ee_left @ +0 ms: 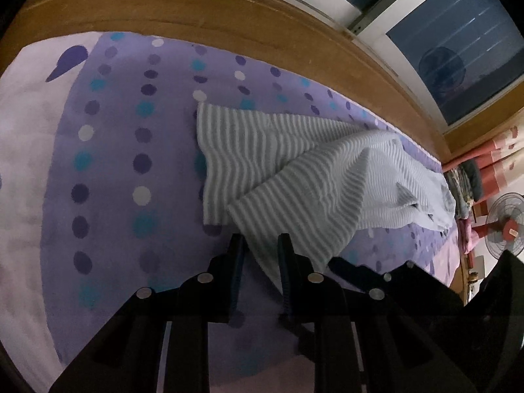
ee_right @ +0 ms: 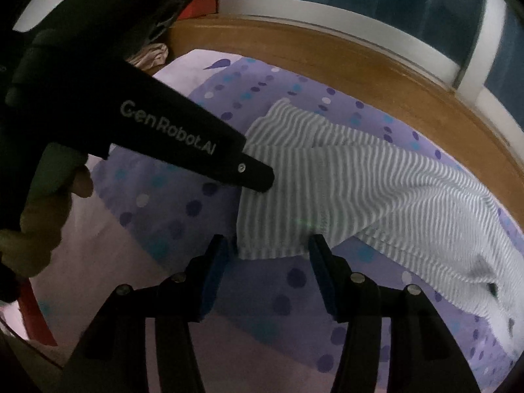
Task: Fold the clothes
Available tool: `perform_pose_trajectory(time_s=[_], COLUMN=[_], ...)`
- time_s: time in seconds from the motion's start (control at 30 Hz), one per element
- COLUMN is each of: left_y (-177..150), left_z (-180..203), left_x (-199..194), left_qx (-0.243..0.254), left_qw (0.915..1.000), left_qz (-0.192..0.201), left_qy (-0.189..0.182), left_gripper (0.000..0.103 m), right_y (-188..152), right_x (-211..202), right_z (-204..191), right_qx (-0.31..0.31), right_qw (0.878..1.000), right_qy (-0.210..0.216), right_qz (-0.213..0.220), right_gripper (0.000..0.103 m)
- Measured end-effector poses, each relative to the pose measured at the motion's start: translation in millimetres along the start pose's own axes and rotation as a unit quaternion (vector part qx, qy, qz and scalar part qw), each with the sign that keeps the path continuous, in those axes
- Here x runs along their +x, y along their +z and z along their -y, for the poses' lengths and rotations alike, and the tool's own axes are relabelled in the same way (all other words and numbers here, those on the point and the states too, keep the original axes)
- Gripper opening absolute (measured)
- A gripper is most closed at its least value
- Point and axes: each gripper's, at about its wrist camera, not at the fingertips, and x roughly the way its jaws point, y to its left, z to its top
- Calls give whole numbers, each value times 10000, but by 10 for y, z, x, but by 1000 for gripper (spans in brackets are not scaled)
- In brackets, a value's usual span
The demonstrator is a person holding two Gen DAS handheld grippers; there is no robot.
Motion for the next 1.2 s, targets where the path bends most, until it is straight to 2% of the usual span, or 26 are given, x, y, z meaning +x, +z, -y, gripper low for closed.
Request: perform_pose_trajectory(time_s=[0.1, 0.13, 0.2, 0.23, 0.27, 0.4, 0.53, 0.63, 0.73, 0.8, 0.9, 1.03, 1.1, 1.2], left_y=[38, 42, 31, 24, 20, 76, 275, 471, 610, 669, 670, 647, 665, 672], left_z=[31, 46, 83, 102, 126, 266, 393, 404, 279, 145, -50, -187, -201, -237], left_x=[23, 23, 17, 10, -7, -203, -518, -654, -583, -429, -158, 23, 35, -1], left_qx=[97, 152, 283, 344, 398, 645, 1054, 1262, 1265, 1221, 1083, 1056, 1099, 1150], left_qw=[9999, 9999, 9995, 9992, 9990, 9968, 9897, 9841, 9835, 9854, 9890, 9890, 9877, 9826], left_qz=[20, 33, 94, 128, 160, 448, 902, 1117, 1063, 874, 513, 382, 399, 486], left_qy=[17, 44, 112, 138, 127, 170, 339, 566, 736, 808, 870, 964, 1041, 1377], left_gripper=[21, 21, 20, 13, 4, 4, 4, 4, 4, 4, 4, 7, 8, 8], right_y=[14, 23, 48, 55, 62, 131, 412, 624, 791, 837, 807, 744, 752, 765], right_x=[20, 25, 37, 40, 33, -143, -386, -347, -193, -2, 254, 430, 453, 445], right_z=[31, 33, 23, 32, 51, 163, 201, 264, 309, 301, 279, 211, 171, 118], right_qx=[171, 201, 212, 238, 306, 747, 930, 1160, 1304, 1280, 1393, 1372, 1325, 1247], right_qw=[9999, 9998, 9996, 9994, 9991, 9968, 9925, 9881, 9857, 9873, 9861, 9871, 9882, 9888], right_qy=[13, -15, -162, -264, -288, -52, 361, 659, 828, 828, 899, 820, 766, 803], right_qz=[0, 3, 24, 43, 60, 283, 708, 762, 666, 453, 84, -123, -115, -141], right_gripper=[51, 46, 33, 17, 9, 8, 8, 8, 8, 8, 8, 8, 11, 24])
